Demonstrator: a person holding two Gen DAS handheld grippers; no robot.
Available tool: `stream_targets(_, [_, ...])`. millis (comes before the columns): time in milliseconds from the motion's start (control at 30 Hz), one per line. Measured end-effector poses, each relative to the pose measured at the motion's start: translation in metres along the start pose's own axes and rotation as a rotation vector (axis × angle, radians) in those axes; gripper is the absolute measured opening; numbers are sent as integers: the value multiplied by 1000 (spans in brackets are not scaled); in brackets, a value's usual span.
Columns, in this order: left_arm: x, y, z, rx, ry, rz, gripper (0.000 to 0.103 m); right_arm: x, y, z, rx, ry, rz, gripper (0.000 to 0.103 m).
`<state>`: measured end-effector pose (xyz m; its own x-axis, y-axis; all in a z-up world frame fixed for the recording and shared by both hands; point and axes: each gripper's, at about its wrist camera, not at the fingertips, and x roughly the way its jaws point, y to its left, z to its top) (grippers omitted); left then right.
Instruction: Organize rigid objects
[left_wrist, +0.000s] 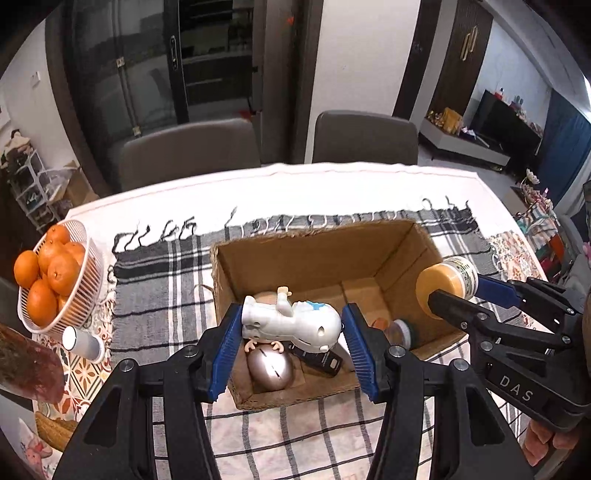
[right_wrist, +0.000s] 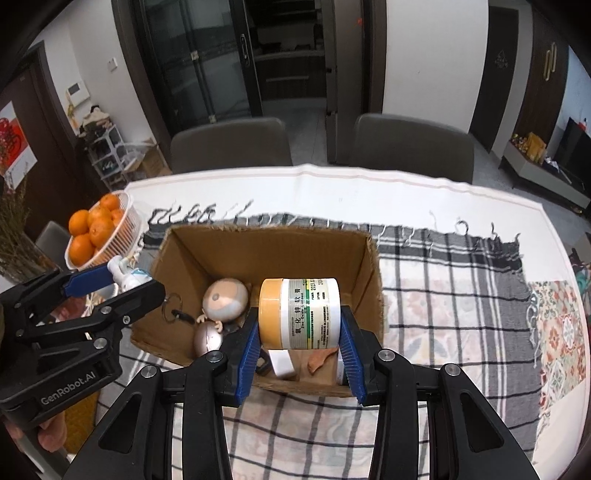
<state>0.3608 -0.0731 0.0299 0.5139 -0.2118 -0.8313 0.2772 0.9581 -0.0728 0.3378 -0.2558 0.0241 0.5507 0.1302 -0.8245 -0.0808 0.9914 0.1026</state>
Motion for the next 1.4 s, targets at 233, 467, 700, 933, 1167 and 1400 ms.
stream_targets(233, [19,2,-6,-17,50,13,54,17,-5,-3,15,38,-21,43])
stream_targets(467, [15,-4,-9,-8,43,17,56,10,-5,-8,18,29,-33,43])
stream_targets(700, [-14,-10,-24,-16,-12,32,56,-12,-5,-19,35,-15,-41,43])
stream_targets(933, [-56,-13,-49,-17,-107,93,58,-48,0,-41,39,-91,-57,43])
stream_targets(1167, [-104,-19,-84,-11,-222,115,67,-92,11,-70,32,-180,-67,43])
stream_targets(1400, [-138,-25,-119,0,-326,172,73,-132,23,-109,27,-271,-111,45])
